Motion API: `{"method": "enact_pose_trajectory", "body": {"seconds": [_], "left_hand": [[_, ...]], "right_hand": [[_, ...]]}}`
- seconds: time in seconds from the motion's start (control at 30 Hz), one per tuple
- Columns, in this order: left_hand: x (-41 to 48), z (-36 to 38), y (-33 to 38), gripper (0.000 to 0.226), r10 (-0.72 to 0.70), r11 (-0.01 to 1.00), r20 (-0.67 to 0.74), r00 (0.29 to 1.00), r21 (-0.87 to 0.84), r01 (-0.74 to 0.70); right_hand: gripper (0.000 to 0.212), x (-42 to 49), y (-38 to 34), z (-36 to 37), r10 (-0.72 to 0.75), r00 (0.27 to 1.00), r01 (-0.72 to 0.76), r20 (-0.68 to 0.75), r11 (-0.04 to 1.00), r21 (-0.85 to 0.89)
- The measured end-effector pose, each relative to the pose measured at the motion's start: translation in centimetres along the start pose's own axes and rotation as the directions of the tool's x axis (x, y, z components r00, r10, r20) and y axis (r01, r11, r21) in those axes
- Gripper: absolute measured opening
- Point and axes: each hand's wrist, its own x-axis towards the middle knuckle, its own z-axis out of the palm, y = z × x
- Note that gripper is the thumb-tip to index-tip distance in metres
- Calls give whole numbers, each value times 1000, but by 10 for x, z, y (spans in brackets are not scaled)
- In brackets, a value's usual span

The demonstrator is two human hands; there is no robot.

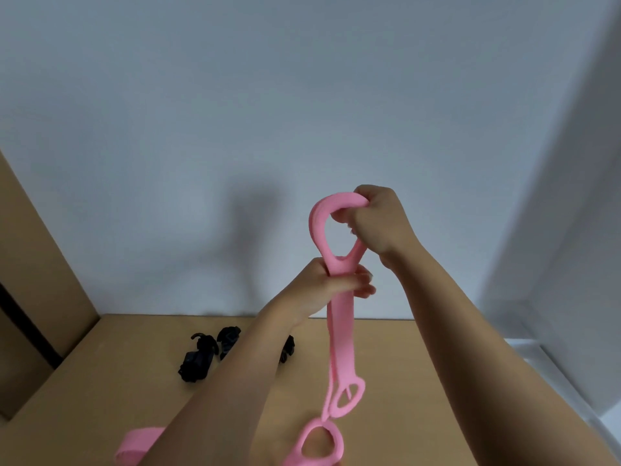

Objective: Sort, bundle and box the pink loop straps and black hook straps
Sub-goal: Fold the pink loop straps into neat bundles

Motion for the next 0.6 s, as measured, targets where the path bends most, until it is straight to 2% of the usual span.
{"method": "enact_pose_trajectory", "body": {"seconds": [0.17, 0.3, 0.4, 0.53, 0.6], "left_hand": [[1, 6, -3, 23, 19, 996, -81, 997, -89, -26], [5, 6, -1, 26, 11, 982, -74, 997, -185, -25], [9, 5, -6, 27, -42, 939, -98, 994, -344, 5], [10, -5, -23, 28, -169, 884, -129, 977, -459, 92], [8, -9, -30, 23, -218, 835, -116, 969, -535, 124]], "right_hand": [[8, 6, -6, -5, 77, 994, -84, 77, 992, 95], [9, -2, 16, -7, 49, 963, -120, 264, 958, 260], [45, -22, 57, 6, 70, 905, -248, 419, 887, 389], [55, -58, 118, 32, 178, 782, -424, 598, 854, 301], [59, -75, 138, 41, 145, 713, -456, 686, 839, 298]]}}
